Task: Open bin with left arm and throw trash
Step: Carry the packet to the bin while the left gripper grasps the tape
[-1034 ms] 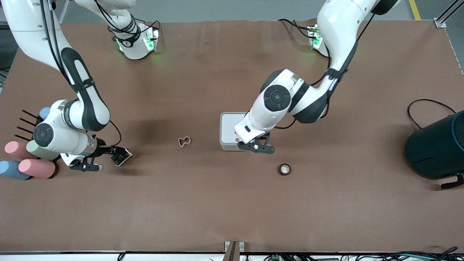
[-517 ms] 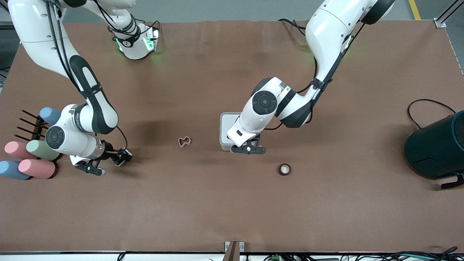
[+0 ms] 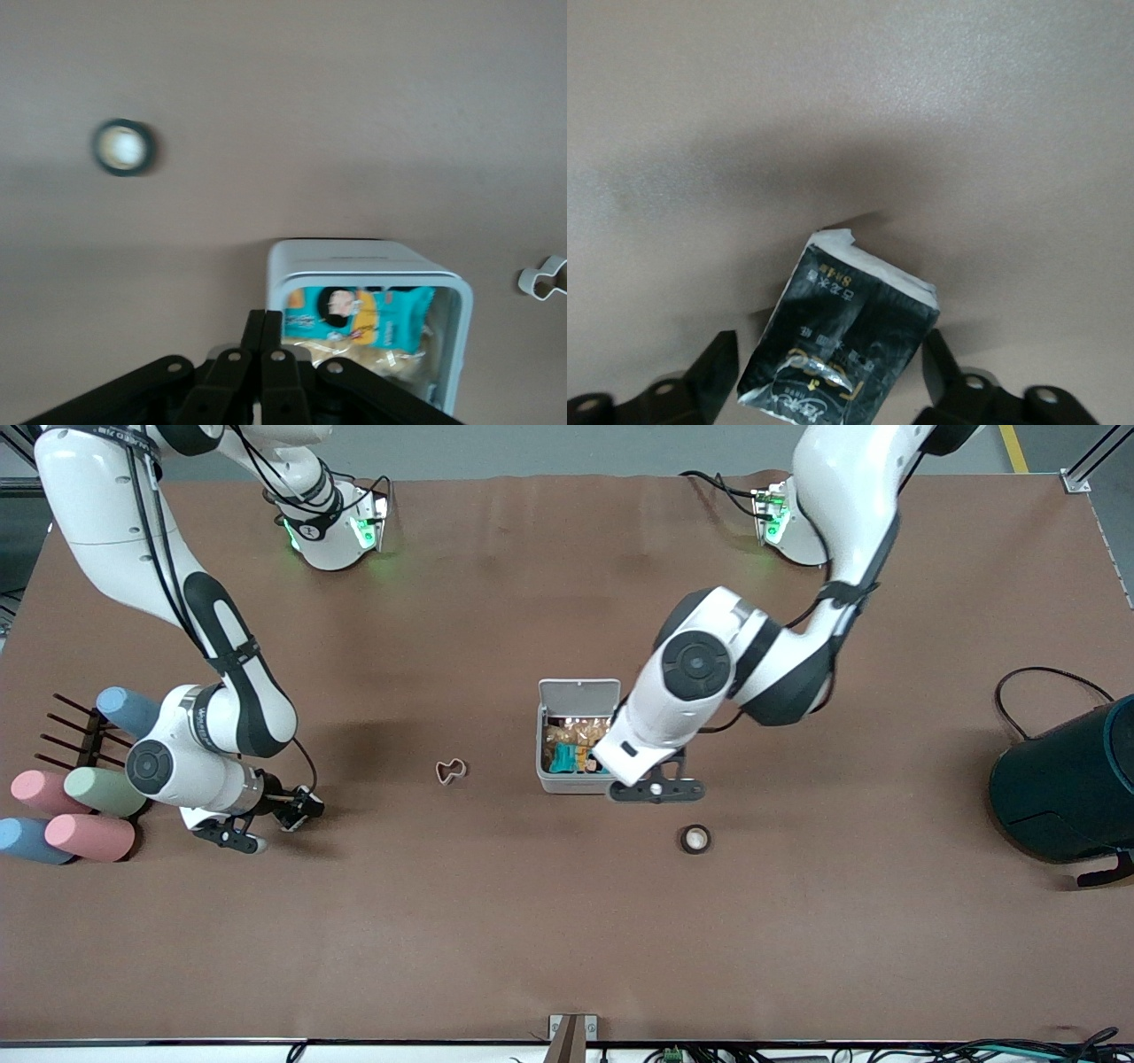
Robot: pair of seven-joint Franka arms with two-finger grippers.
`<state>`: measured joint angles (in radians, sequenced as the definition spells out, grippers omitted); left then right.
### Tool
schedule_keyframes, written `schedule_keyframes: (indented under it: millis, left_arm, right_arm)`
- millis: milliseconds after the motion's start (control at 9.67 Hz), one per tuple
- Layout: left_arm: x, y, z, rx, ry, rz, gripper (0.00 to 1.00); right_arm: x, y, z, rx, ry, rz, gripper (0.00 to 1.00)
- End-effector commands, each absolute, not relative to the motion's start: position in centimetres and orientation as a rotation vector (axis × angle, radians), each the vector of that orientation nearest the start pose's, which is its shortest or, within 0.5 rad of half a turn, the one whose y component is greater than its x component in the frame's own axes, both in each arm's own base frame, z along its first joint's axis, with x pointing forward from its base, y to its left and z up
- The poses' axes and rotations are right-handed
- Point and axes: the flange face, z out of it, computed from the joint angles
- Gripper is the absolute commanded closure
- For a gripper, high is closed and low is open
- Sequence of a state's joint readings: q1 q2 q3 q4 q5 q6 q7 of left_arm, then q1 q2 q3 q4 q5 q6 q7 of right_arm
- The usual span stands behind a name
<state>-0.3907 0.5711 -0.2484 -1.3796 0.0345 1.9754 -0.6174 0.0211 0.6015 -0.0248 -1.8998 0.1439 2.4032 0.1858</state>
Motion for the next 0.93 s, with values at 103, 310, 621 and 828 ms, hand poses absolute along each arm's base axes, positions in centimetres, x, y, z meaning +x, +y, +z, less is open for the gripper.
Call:
schedule_keyframes:
  millis: [103, 310, 621, 828]
  left_arm:
    - [63.2, -32.9, 35.9, -3.214, 0.111, 0.101, 0.98]
    - [64.2, -32.1, 32.0, -3.201, 0.114, 0.094, 0.48]
    - [64.3, -33.4, 24.5, -3.169, 0.206, 0.006, 0.00]
    - [63.8, -32.6, 20.9, -3.138, 0.265, -0.043, 0.00]
  right_arm:
    - [62.7, 0.1, 18.1, -3.041, 0.467, 0.145, 1.00]
    - [64.1, 1.5, 20.6, -3.029, 0.479, 0.133, 1.00]
    - [68.5, 13.4, 32.7, -2.929, 0.815, 0.217, 1.00]
    - [67.1, 23.4, 36.0, -2.788, 0.970, 0.226, 1.00]
